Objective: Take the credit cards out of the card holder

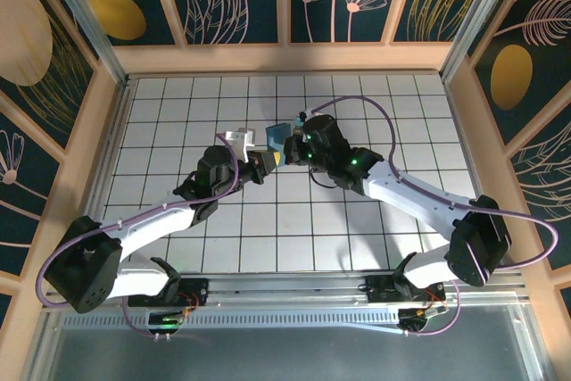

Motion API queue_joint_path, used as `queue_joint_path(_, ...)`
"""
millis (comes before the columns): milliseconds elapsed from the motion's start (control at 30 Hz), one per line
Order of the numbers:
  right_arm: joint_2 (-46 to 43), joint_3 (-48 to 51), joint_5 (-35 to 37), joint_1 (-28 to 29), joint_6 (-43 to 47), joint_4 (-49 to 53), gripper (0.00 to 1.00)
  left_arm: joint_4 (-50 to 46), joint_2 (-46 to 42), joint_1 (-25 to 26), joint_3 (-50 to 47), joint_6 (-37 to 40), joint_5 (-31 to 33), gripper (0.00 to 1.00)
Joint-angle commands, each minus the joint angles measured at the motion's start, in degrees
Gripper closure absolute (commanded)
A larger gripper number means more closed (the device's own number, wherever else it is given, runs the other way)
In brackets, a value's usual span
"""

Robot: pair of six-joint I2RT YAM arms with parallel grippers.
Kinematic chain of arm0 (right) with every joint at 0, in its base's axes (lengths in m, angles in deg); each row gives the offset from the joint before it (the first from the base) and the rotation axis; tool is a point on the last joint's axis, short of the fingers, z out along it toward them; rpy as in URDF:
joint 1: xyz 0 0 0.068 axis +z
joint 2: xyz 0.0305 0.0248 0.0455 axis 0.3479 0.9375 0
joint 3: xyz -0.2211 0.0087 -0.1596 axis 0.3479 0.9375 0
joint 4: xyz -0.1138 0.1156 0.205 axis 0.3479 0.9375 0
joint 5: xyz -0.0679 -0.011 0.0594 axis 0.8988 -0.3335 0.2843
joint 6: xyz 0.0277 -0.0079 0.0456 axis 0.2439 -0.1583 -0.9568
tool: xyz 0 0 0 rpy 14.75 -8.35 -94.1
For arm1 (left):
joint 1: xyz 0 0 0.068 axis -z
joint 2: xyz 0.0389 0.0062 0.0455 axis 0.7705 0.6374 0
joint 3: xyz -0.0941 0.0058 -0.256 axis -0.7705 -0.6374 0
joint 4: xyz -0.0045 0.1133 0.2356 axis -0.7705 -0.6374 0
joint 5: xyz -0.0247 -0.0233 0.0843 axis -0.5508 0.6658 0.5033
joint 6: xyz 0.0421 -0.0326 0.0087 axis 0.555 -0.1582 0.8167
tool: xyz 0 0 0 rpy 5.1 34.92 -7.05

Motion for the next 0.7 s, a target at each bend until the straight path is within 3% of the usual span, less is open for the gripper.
queue_joint_path(0,-2.28,1.17,-0.66,-0.33,-0.29,-2.4,0.99,3.11,-0.26,0.33,1.79,-0.33,-0.14,1.0)
queue_joint_path(300,-5.12,3.86,-1.71,-1.76,-1.78,-5.66,0.91,1.87,-0.76,0.36,1.06,0.12,1.23,1.0)
queue_joint_path(467,-5.88,4.36,-1.71,-2.57,-1.6,-5.63,1.0,1.57,-0.91,0.34,0.99,0.29,1.11,1.0)
queue_joint_path(667,-6.15,4.63,-1.71,-3.79,-1.18,-4.54,0.96,1.91,-2.07,0.32,0.28,1.24,1.2,1.0)
